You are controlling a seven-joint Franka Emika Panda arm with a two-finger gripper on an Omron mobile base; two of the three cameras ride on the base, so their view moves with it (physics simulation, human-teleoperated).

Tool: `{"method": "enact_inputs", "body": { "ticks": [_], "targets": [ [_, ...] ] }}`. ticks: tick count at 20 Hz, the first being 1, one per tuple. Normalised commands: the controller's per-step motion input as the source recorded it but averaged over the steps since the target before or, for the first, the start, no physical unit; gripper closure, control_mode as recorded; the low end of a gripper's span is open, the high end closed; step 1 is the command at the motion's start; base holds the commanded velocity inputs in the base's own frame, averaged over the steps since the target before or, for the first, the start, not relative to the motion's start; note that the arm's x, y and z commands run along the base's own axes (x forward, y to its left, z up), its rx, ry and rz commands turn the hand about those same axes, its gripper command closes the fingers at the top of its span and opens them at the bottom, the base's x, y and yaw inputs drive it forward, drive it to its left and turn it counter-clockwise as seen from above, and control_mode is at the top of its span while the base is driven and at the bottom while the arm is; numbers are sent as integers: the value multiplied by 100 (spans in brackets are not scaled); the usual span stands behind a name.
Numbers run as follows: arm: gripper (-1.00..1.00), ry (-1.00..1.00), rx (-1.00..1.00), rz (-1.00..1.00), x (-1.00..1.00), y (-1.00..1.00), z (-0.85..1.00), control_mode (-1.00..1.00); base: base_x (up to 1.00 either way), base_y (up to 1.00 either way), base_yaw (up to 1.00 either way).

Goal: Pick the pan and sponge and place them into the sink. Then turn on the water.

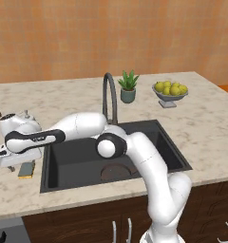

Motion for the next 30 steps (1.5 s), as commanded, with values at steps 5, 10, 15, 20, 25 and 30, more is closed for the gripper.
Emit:
{"method": "enact_inputs", "body": {
  "ticks": [5,10,15,20,25,30],
  "targets": [
    [-100,0,0,0,1,3,-14,-100,0,0,0],
    [-100,0,0,-4,0,-5,-4,-100,0,0,0],
    [-100,0,0,-9,0,-1,-1,-100,0,0,0],
    [-100,0,0,-14,0,-2,-3,-100,0,0,0],
    [-100,0,0,-12,0,-12,0,-100,0,0,0],
    [-100,0,0,-5,0,-8,-9,-100,0,0,0]
  ]
}}
